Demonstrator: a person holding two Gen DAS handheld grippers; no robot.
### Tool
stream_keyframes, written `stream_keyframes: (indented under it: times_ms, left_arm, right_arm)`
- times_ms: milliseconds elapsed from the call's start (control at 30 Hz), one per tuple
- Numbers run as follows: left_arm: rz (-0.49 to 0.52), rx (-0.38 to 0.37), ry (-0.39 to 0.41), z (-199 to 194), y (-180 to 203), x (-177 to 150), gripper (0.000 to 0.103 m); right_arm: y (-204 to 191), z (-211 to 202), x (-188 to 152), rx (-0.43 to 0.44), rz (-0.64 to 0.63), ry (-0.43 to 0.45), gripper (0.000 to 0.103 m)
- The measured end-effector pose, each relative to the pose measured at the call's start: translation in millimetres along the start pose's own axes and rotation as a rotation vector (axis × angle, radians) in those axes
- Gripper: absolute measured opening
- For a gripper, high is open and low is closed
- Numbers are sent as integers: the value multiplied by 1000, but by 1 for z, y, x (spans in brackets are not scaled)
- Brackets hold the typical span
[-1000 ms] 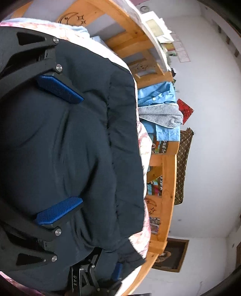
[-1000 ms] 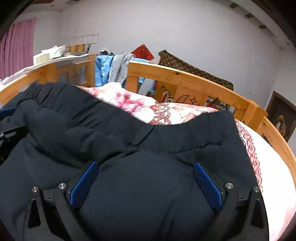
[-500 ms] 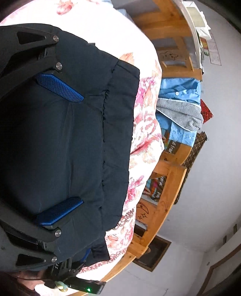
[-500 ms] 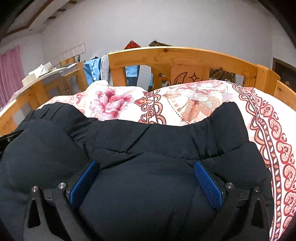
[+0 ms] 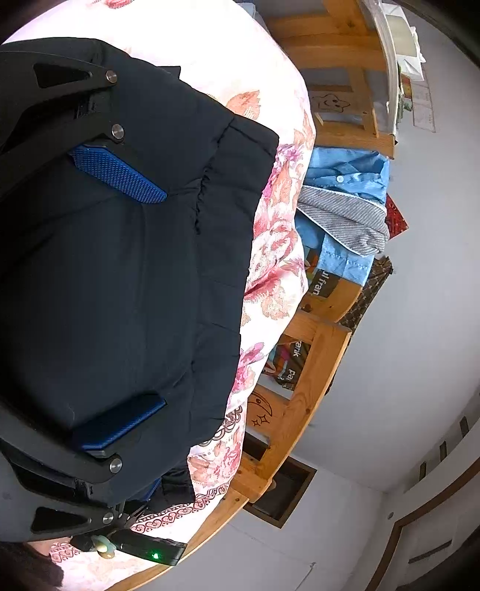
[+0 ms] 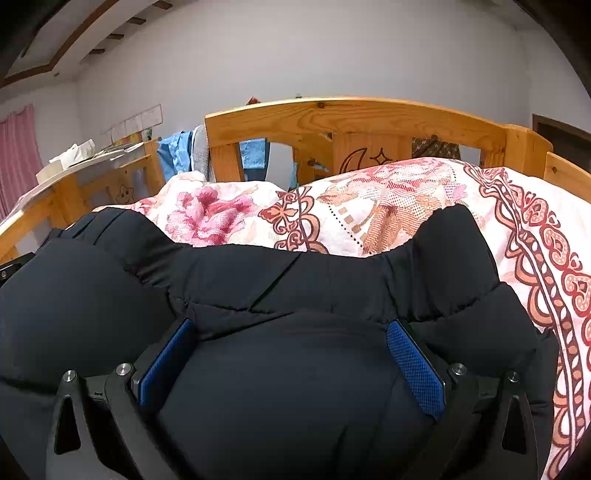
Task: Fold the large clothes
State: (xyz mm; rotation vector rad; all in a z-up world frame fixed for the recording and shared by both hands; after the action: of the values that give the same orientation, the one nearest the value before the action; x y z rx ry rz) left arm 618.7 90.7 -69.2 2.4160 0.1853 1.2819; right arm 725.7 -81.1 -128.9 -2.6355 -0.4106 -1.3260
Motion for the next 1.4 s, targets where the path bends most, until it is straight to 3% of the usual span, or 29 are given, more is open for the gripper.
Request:
stream_keyframes:
  times_ms: [133,367,467,600,800,967,1100,1200,1300,1400]
  left_arm:
    - [-8,2,10,0,-2,-1,102]
    - [19,83,-12,-9,8,-3,102]
    - [1,197,-53,-36,5,0,102]
    - [-33,293,60,-93,-3,4,102]
    - [-92,275,-60,-118,-25,-19,102]
    - [-98,250,-137,-117,-28,-38,102]
    - [-55,247,-199,-110,-25,-54,102]
    - [-14,249,-223,-107,-25,-62,102]
    - [-7,231,-244,-103,-29,-70,102]
    - [-40,201,-263,-101,-38,-73,102]
  right_arm:
    - [0,3,0,15,14,14,103]
    - [2,1,1,33,14,13,103]
    - [4,-5,2,32,2,-6,103]
    - [4,-38,2,67,-46,-29,103]
    - [27,-101,5,130,-36,-14,103]
    - [64,-130,-9,97,-12,-43,103]
    - [87,-134,-27,64,-14,-105,103]
    - [107,-128,-40,63,58,-161,103]
    - [117,-113,-52,117,131,-238,103]
    - [115,-107,-54,161,115,-261,103]
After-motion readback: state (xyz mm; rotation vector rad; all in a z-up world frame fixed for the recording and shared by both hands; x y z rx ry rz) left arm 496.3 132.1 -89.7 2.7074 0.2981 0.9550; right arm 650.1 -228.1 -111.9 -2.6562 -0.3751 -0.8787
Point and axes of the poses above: each gripper's, at about its wrist camera, not at the fingertips, and z roughly the way its jaws point, y to its right, x to its top, the point moved 8 cm from there along z, roughly the way its jaws point, and after that the axes turned 9 degrees about -x, right-handed, at the moved point
